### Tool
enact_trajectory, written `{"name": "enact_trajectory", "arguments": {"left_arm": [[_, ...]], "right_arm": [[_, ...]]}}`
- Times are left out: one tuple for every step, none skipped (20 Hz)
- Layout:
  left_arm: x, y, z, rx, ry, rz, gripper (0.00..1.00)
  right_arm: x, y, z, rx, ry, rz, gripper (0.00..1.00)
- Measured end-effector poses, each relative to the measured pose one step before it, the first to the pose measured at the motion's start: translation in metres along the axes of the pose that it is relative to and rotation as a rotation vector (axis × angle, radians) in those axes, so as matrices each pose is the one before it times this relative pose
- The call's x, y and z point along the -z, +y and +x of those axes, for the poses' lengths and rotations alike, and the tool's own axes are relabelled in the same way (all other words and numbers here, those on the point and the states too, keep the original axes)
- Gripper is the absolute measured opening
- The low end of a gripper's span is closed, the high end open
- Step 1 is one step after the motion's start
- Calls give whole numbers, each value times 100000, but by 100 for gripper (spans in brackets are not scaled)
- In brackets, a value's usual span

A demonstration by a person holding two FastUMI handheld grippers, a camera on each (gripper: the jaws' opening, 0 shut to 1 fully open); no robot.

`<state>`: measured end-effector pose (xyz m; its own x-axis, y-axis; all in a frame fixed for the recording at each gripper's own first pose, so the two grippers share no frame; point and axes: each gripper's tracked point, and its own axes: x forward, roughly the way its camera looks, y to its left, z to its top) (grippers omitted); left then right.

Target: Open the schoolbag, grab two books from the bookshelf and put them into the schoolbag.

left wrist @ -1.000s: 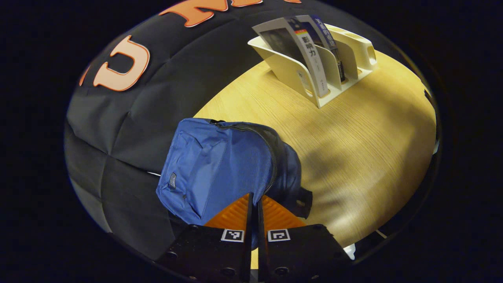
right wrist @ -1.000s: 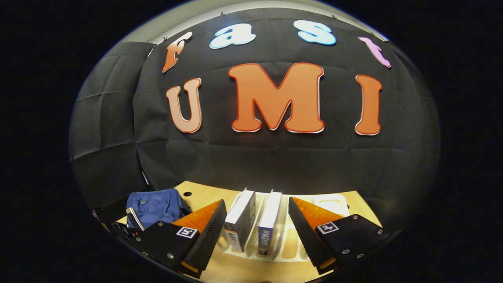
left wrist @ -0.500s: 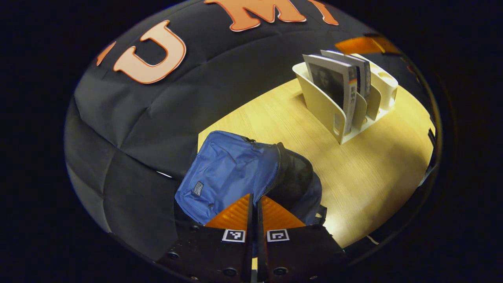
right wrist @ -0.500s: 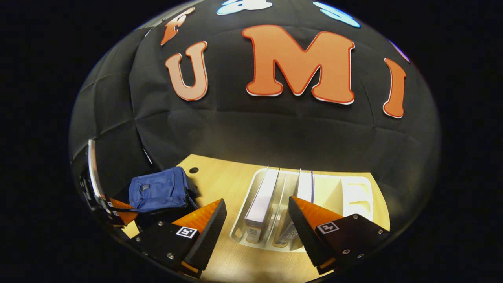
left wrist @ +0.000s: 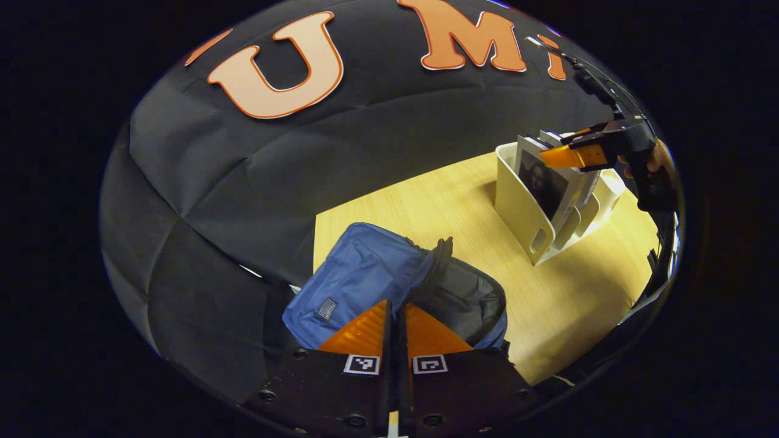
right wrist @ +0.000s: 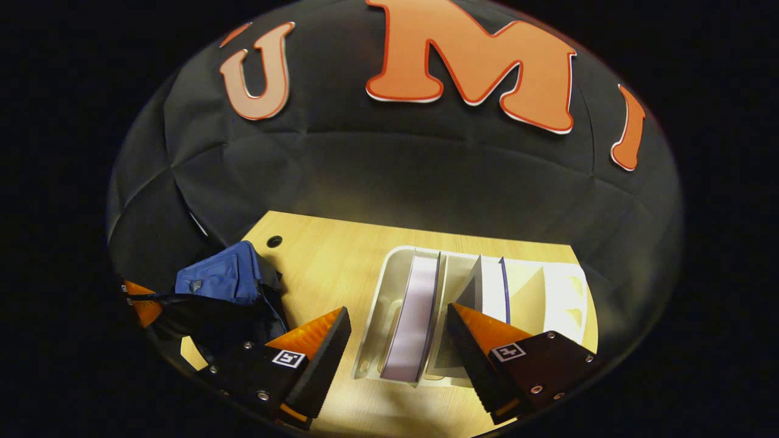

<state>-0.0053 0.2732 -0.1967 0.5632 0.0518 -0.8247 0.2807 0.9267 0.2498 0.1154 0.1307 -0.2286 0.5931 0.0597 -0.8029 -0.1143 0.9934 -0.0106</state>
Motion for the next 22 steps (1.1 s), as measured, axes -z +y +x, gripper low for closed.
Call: {"name": "enact_trajectory", "arguments": {"left_arm": [[-123, -192, 281, 869, -416, 51, 6], [-6, -554, 228, 2013, -269, -555, 6], [9, -489, 461, 2220, -350, -1125, 6], [275, -274, 307, 1575, 40, -1526, 6], [18, 14, 346, 1070, -297, -1711, 6], [313, 67, 325, 722, 36, -1543, 6], [213, 200, 365, 455, 107, -1320, 6], [362, 133, 235, 452, -28, -1218, 6], [252, 126, 184, 442, 132, -1222, 6], [352, 105, 296, 798, -11, -1480, 6], [234, -78, 243, 635, 401, -1478, 6], [276, 27, 137, 365, 421, -1109, 6], [231, -21, 201, 738, -66, -1014, 6], [213, 19, 177, 444, 5, -739, 6], [99, -33, 259, 430, 159, -524, 6], [142, -29, 110, 455, 255, -179, 6], [104, -102, 227, 377, 51, 62, 6], [-61, 57, 63, 260, 69, 223, 6], [-92, -18, 70, 4, -76, 481, 6], [-122, -32, -215, 9, -384, 407, 6], [-177, -91, -206, -71, -46, 310, 6], [31, -44, -4, -74, -149, 423, 6]], "right_arm": [[194, 9, 837, 414, 3448, 1965, 95], [421, -167, 763, 472, 4494, 1235, 95], [527, 212, 595, -996, 5011, 2535, 95], [482, 51, 707, -468, 4138, 1855, 95], [384, 58, 667, -379, 3798, 1408, 95], [384, 38, 459, 183, 3531, 903, 92], [559, 60, 373, -20, 4429, -210, 91], [721, 131, 278, -557, 4077, -349, 84], [628, 80, 140, -132, 3504, -208, 81], [375, -8, 488, 876, 2002, -116, 62], [167, -34, 53, 1527, 1102, -390, 65], [194, -345, 158, 2506, 191, 118, 60], [-6, 47, -351, 357, 588, 1062, 56], [37, -14, -46, 444, 505, 551, 42], [44, 7, -228, -297, 290, -224, 41], [-64, -145, -225, -143, -823, 22, 40], [-88, -319, -316, 256, -812, -241, 40], [-84, -303, -569, 269, -907, 465, 39], [10, -138, -762, -93, -1427, 871, 39], [-147, -191, -815, -480, -1778, 1175, 39], [-265, -159, -1004, -839, -1886, 1561, 39], [-259, -110, -1029, -1275, -2509, 1468, 39]]}}
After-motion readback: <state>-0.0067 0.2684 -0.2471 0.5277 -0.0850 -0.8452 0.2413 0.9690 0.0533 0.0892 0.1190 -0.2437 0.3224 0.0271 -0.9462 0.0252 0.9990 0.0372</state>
